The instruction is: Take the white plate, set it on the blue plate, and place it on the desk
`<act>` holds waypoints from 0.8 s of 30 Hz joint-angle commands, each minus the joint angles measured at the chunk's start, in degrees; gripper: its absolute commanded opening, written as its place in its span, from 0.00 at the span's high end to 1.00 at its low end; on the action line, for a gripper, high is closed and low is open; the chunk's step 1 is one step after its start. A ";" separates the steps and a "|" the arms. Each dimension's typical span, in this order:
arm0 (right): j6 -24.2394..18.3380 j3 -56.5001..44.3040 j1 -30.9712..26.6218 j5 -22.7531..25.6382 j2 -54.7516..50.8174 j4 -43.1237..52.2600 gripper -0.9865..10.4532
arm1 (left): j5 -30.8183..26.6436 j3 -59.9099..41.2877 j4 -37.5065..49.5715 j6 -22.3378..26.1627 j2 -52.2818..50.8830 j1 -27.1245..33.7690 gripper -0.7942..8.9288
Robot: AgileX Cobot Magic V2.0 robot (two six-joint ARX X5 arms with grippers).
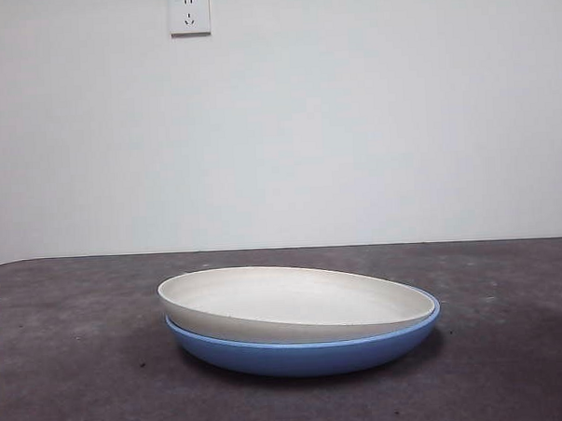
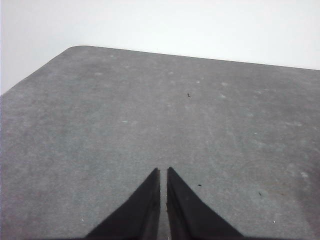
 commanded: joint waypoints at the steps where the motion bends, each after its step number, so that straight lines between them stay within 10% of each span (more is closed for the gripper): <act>1: 0.79 -0.42 -0.48 0.68 -0.83 -1.33 0.90 | -0.15 -1.20 0.98 -0.17 -0.07 0.04 0.89; 24: 3.98 -0.42 -0.63 1.46 -1.57 -5.51 0.90 | -0.15 -1.20 0.98 -0.15 -0.07 0.04 0.89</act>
